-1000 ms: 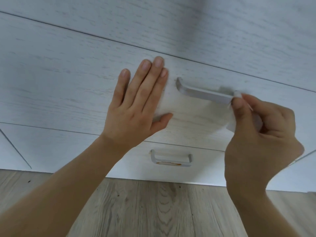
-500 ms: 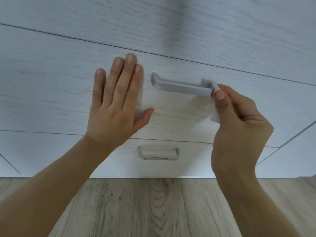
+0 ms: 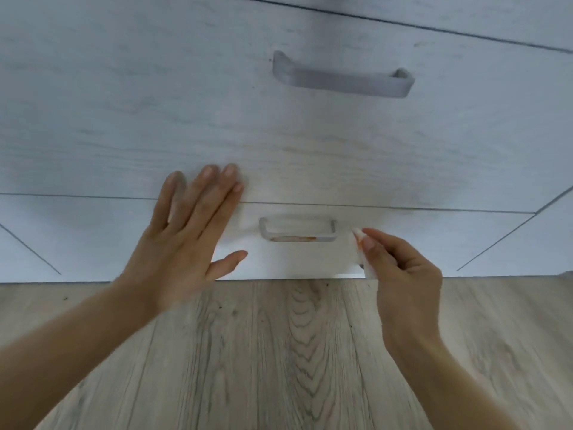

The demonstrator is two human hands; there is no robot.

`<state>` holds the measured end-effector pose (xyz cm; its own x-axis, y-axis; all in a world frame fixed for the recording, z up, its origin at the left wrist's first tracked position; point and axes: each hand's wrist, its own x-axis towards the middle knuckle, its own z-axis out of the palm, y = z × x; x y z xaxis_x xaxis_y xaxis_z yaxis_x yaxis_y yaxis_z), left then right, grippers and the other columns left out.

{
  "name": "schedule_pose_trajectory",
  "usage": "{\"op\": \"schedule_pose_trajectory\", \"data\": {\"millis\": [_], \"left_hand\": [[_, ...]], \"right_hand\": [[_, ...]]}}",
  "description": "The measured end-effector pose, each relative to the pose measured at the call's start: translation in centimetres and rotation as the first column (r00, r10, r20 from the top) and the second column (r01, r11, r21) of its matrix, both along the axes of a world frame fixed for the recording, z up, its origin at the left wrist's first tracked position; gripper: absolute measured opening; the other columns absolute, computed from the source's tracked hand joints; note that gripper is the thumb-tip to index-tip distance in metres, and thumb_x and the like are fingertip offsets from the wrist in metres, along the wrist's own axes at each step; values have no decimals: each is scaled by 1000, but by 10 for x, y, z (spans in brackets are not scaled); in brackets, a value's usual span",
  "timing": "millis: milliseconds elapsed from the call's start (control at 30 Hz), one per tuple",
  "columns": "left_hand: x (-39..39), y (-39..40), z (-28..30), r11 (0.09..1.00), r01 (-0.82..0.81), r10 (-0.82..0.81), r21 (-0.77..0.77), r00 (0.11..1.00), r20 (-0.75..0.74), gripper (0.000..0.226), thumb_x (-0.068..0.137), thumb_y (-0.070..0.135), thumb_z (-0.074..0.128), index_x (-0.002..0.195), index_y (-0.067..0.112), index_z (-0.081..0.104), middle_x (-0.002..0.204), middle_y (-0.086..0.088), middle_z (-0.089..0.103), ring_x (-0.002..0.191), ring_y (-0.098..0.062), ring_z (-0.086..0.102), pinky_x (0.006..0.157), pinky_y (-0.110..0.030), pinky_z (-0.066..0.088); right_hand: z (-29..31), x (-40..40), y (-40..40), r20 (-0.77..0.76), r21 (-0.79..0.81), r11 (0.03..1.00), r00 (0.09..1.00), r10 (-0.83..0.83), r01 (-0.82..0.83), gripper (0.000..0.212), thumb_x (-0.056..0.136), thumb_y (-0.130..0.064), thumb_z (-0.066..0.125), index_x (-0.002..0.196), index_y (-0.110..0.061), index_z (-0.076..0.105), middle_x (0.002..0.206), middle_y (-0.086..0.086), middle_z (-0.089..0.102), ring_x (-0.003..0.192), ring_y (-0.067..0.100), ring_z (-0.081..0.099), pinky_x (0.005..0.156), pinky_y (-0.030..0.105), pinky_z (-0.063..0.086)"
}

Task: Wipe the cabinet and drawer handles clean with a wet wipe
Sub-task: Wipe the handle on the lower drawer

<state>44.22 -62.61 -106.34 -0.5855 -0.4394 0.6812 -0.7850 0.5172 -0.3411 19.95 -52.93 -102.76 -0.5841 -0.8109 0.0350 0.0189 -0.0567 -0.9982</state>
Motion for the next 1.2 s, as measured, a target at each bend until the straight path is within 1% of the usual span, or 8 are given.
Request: {"op": "schedule_pose_trajectory", "data": {"millis": [200, 367, 533, 667, 767, 933, 1067, 1200], "left_hand": [[-15, 0, -42, 993, -118, 118, -1, 991, -65, 77, 98, 55, 35, 152, 4, 13, 160, -8, 0, 147, -27, 0, 116, -56, 3], [-21, -8, -51, 993, -119, 116, -15, 987, -112, 82, 96, 57, 39, 152, 5, 8, 160, -5, -11, 146, -25, -10, 115, -54, -7], [-22, -12, -54, 994, -102, 97, -29, 987, -129, 86, 96, 57, 43, 152, 5, 4, 159, -3, -16, 145, -25, -14, 115, -53, -11], [-23, -14, -56, 995, -98, 95, -13, 986, -140, 88, 95, 57, 44, 152, 6, 0, 158, -3, -20, 144, -24, -18, 112, -56, -9], [-25, -15, -58, 996, -92, 91, 2, 984, -153, 89, 96, 58, 43, 151, 6, -5, 157, -2, -23, 143, -24, -21, 110, -58, -7], [-26, -16, -59, 996, -84, 86, 16, 983, -165, 90, 96, 58, 44, 151, 7, -7, 156, -2, -25, 143, -24, -23, 103, -65, 2], [-25, -18, -59, 997, -77, 80, 19, 982, -170, 90, 96, 58, 43, 151, 8, -8, 156, -1, -25, 142, -24, -23, 103, -65, 2], [-25, -17, -60, 997, -83, 83, 11, 983, -165, 90, 96, 58, 43, 151, 8, -7, 156, -2, -24, 143, -24, -22, 105, -63, 1]], "right_hand": [[-19, 8, -12, 16, 4, 1000, 1000, -15, 15, 16, 83, -18, 70, 74, -31, 73, 75, -16, 72, 75, -7, 64, 66, 3, 47], [-24, 14, -28, 86, 3, 999, 996, -38, 38, 2, 80, -23, 74, 80, -25, 72, 71, -15, 69, 73, -4, 63, 70, 6, 49], [-28, 16, -33, 121, 7, 999, 992, -36, 35, 7, 79, -24, 74, 86, -25, 76, 72, -12, 71, 72, -3, 63, 85, 26, 54], [-36, 22, -26, 81, -95, 991, 993, -81, 89, 12, 82, -13, 72, 92, -20, 74, 85, -10, 75, 87, -1, 68, 76, 7, 49], [-38, 24, -28, 35, -122, 986, 993, -112, 116, 12, 81, -11, 73, 91, -18, 73, 85, -9, 75, 88, 0, 68, 76, 4, 47], [-44, 27, -17, -164, -152, 983, 978, -128, 104, 15, 81, -13, 73, 84, -28, 71, 62, -15, 57, 63, -3, 55, 69, 5, 47], [-43, 21, -20, -14, -163, 964, 976, -217, 212, 9, 81, -14, 72, 86, -22, 73, 65, -16, 64, 71, -4, 62, 71, 6, 48], [-49, 45, -22, -19, -94, 991, 996, -92, 90, 11, 82, -13, 72, 79, -23, 68, 71, -13, 67, 69, -1, 62, 63, 9, 49]]}}
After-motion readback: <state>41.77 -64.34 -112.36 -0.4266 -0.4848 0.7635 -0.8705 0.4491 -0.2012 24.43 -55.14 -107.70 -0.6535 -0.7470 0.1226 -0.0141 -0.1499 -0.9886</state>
